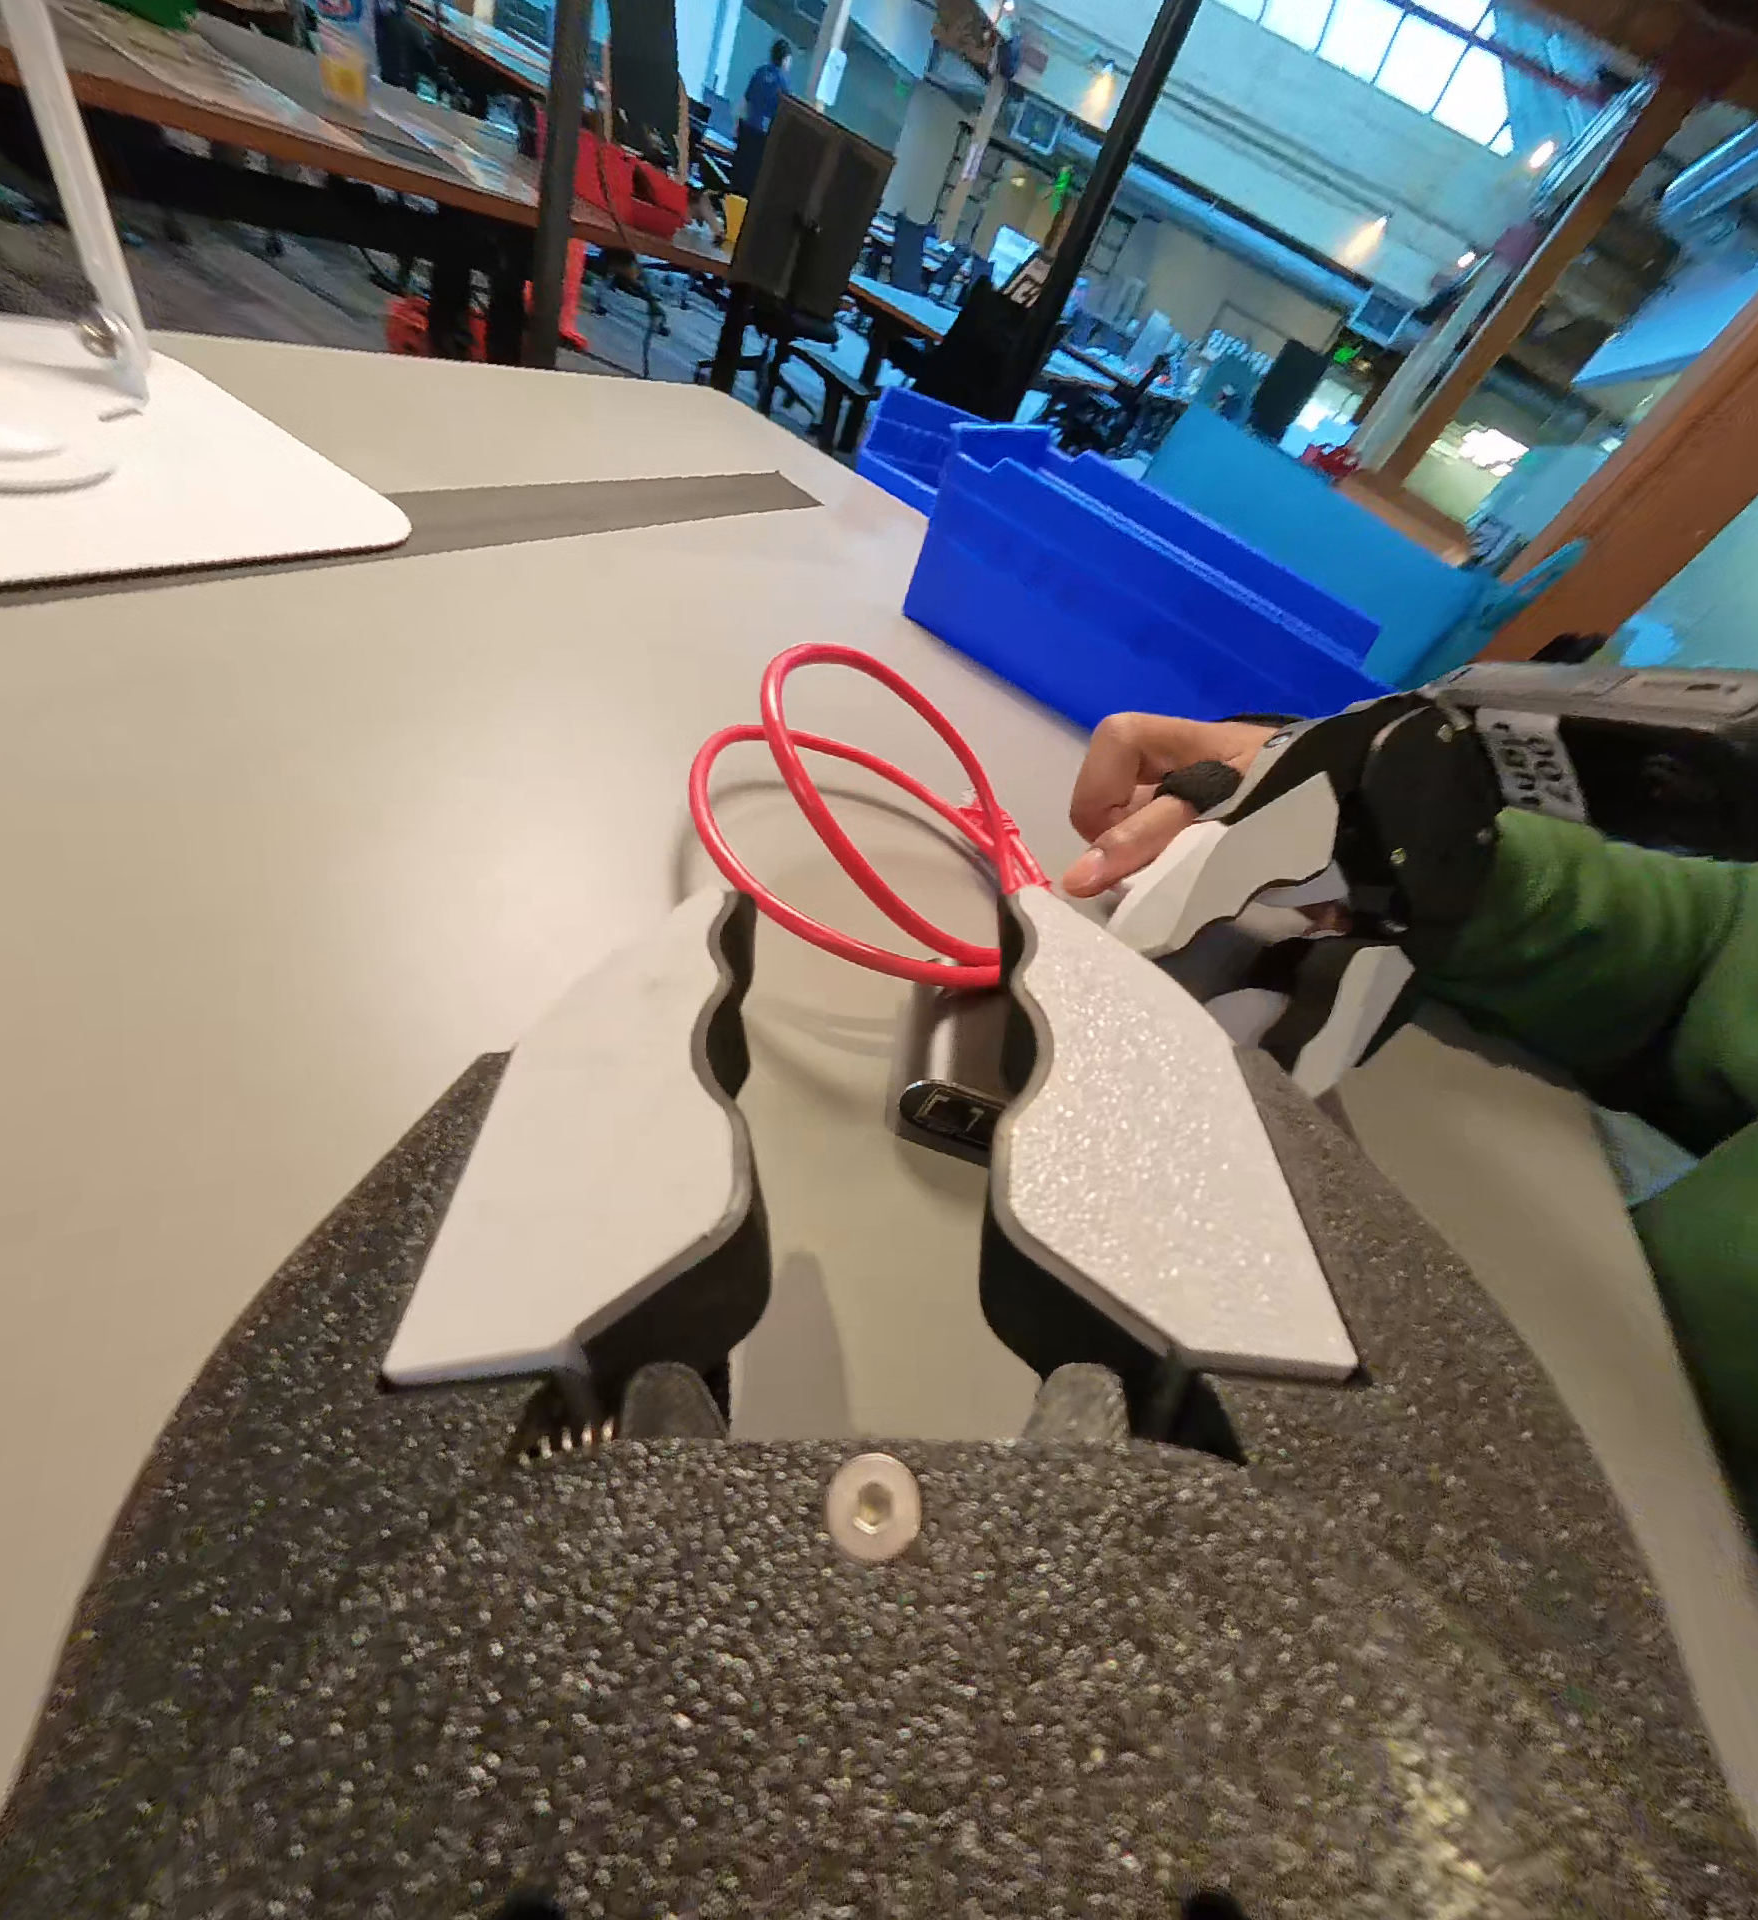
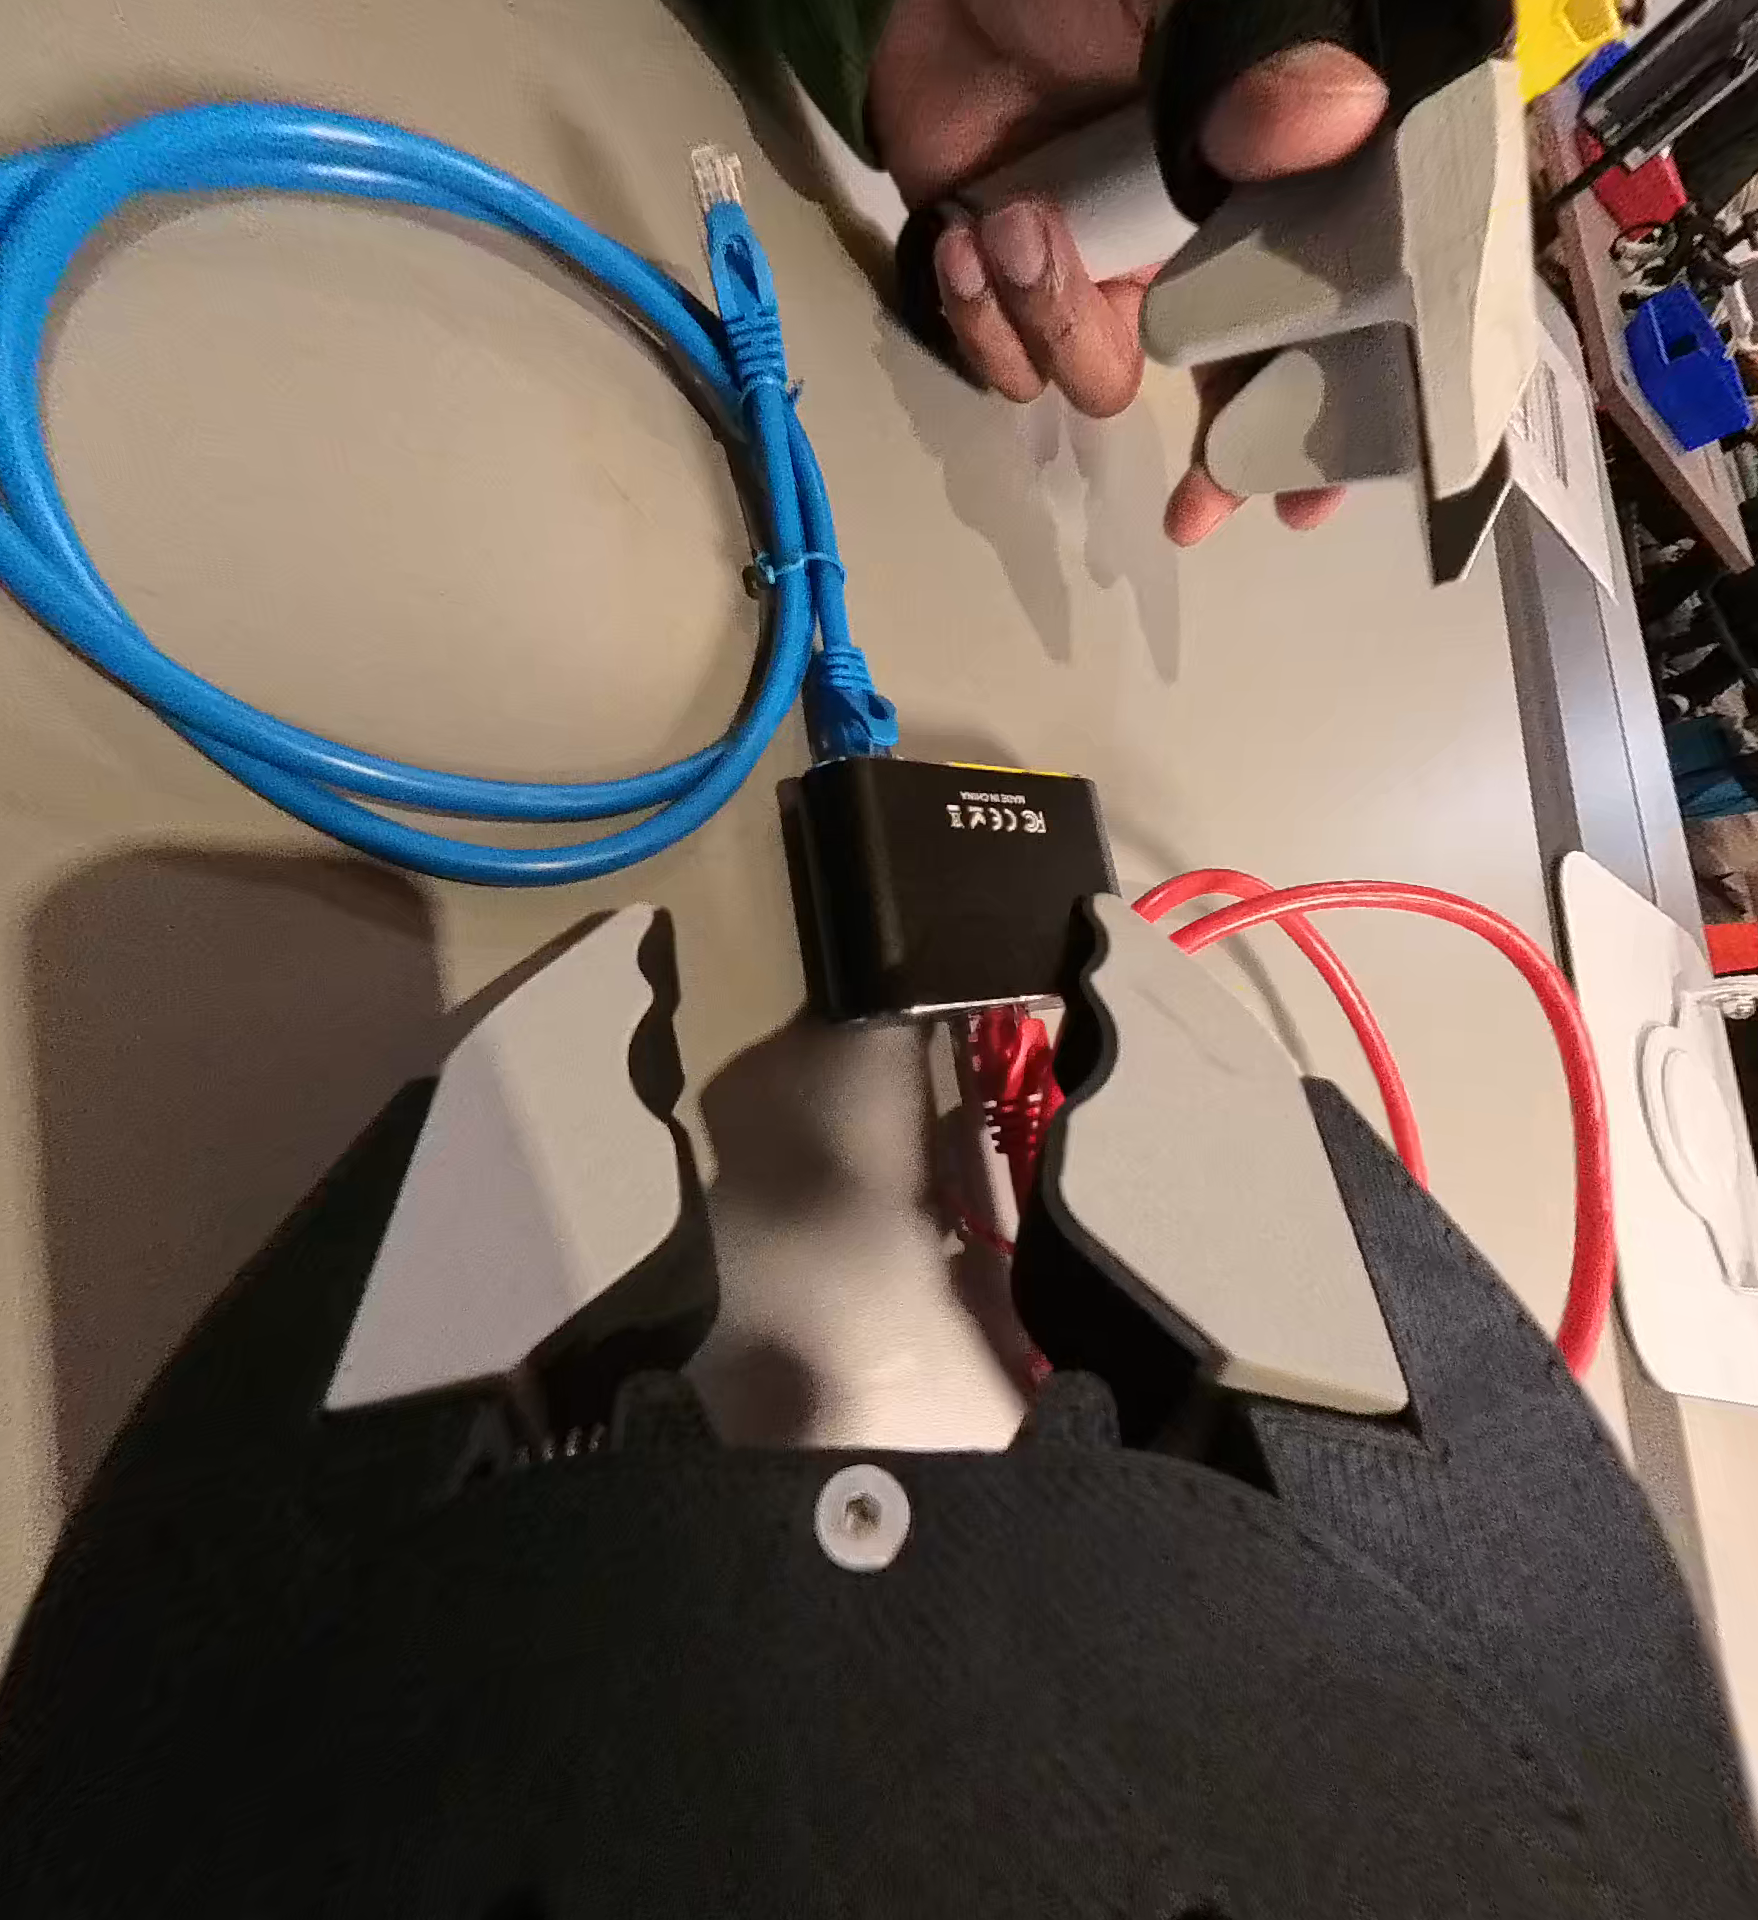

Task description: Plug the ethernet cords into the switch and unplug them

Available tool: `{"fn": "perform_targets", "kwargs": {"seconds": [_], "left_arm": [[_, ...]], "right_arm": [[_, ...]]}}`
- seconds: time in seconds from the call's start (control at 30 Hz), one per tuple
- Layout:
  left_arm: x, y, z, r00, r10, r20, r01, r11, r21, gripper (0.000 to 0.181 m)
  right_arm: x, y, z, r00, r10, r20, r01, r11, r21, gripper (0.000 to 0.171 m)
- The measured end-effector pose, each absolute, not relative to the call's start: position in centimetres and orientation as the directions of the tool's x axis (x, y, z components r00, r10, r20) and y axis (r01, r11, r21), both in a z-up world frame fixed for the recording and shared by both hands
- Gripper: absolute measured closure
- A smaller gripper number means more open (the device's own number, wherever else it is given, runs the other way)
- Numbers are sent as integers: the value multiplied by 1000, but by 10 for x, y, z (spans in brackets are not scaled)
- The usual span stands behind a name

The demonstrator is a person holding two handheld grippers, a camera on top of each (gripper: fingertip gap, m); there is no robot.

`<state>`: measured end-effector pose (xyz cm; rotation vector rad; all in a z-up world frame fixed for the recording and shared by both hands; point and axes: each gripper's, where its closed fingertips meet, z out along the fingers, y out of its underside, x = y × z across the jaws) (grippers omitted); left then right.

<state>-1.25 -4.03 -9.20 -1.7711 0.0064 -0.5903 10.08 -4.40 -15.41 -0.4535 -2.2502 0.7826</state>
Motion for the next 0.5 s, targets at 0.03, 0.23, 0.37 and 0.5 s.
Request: {"fn": "perform_targets", "kwargs": {"seconds": [0.03,0.23,0.37,0.5], "left_arm": [[-13,-41,-91,885,-297,360,276,-288,-917,134],[-5,-62,-70,918,-291,269,196,-256,-947,129],[-9,-96,-54,927,-246,283,230,-226,-947,127],[-32,-148,-26,948,-127,290,259,-216,-941,126]], "right_arm": [[102,-45,-154,-692,528,493,99,745,-659,99],[108,-40,-151,-657,602,454,124,680,-722,104],[106,-38,-151,-637,606,476,122,689,-714,112],[104,-36,-151,-624,617,480,136,690,-711,116]]}}
